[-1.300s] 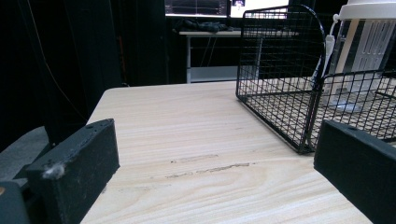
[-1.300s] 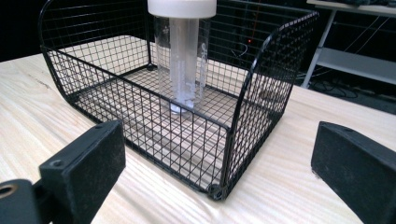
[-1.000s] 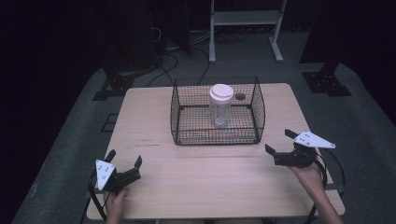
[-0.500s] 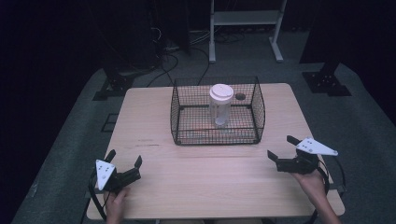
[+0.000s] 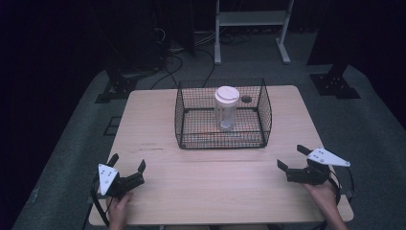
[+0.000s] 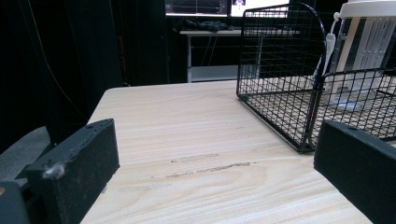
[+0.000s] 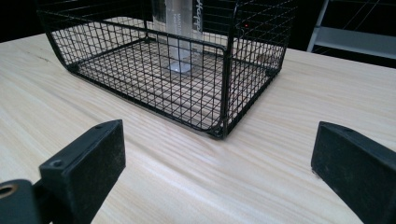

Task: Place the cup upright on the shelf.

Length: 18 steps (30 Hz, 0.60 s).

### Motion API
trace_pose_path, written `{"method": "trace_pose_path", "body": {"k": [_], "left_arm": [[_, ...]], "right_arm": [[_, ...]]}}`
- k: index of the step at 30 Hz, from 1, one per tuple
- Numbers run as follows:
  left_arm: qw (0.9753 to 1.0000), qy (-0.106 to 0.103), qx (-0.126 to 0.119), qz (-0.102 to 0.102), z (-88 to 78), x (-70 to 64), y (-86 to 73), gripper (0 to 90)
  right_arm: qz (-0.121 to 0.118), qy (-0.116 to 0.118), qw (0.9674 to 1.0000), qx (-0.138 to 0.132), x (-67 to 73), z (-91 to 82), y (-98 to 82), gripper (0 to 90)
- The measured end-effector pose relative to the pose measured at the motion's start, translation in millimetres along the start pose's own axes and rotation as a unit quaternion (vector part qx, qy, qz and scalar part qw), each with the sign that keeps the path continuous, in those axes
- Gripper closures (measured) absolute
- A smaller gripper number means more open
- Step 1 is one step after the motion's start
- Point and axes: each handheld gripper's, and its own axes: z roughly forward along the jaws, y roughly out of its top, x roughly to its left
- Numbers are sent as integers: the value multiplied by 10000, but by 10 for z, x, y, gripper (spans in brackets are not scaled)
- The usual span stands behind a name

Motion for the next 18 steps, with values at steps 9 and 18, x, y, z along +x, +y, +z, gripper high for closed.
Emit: {"method": "trace_pose_path", "body": {"k": [9, 18], "left_arm": [[10000, -3, -2, 2, 0, -1, 0, 0], [10000, -7, -2, 19, 3, -4, 0, 0]], "right_arm": [[-6, -30, 10000, 19, 38, -61, -78, 24], [128, -94, 9998, -103, 68, -169, -206, 24]]}}
